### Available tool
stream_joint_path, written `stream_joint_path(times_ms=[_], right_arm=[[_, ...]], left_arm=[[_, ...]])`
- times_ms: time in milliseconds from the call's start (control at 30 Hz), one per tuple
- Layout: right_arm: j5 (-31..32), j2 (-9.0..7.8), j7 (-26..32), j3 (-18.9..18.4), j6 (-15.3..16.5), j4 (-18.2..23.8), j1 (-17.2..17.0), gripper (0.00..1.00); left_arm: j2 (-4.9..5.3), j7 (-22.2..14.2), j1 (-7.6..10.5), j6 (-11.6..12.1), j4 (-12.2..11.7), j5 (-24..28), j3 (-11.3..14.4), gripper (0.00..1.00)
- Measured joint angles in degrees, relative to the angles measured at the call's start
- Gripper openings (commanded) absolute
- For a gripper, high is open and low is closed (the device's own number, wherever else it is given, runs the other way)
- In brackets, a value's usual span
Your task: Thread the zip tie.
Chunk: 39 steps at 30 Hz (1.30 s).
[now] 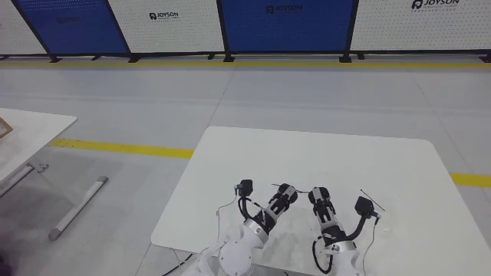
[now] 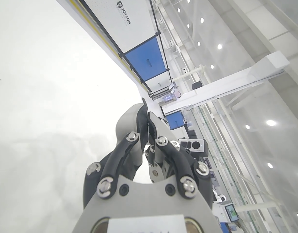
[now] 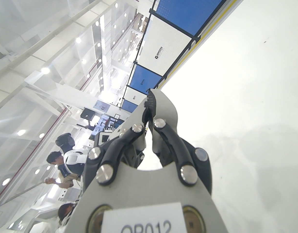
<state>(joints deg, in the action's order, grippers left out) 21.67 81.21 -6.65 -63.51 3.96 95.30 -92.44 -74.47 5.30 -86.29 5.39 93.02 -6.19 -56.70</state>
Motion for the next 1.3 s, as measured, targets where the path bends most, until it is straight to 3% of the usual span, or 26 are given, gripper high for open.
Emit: stream_joint_path(times_ms=[67, 267, 600, 633, 667, 933, 1233, 1300], right_arm=[[-0.1, -0.02, 0.1, -0.1, 0.3, 0.1, -0.1, 0.24], [0.4, -0.11, 0.0, -0.4, 1.0, 0.4, -0.6, 0.26], [0.6, -0.13, -0.5, -0.5, 1.6, 0.6, -1.0, 0.14], [0.7, -0.14, -0.5, -0.5, 1.6, 0.7, -1.0, 0.10], [0.7, -0.14, -0.6, -0.6, 1.6, 0.7, -1.1, 0.00], [1.1, -0.13, -0.8, -0.5, 1.3, 1.1, -1.2, 0.00], [1.6, -0.06, 0.0, 0.0, 0.6, 1.0, -0.8, 0.00], [1.2, -0.04, 0.1, 0.1, 0.7, 0.9, -0.7, 1.00]], left_arm=[[-0.11, 0.2, 0.34, -1.0, -0.3, 0.2, 0.1, 0.00], [-0.25, 0.5, 0.55, -2.0, -0.4, -0.1, 0.4, 0.00], [-0.33, 0.6, 0.35, -2.5, 0.0, -0.6, 0.3, 0.00], [-0.33, 0.6, 0.31, -2.5, 0.1, -0.7, 0.3, 0.00], [-0.32, 0.5, 0.25, -2.3, 0.1, -0.8, 0.4, 0.00], [-0.34, 0.4, 0.06, -1.7, 0.5, -0.9, 0.2, 0.00], [-0.13, -0.9, -0.64, 1.9, 1.0, -2.2, 0.1, 0.00], [-0.13, -0.9, -0.69, 1.8, 1.0, -2.0, 0.0, 0.00]])
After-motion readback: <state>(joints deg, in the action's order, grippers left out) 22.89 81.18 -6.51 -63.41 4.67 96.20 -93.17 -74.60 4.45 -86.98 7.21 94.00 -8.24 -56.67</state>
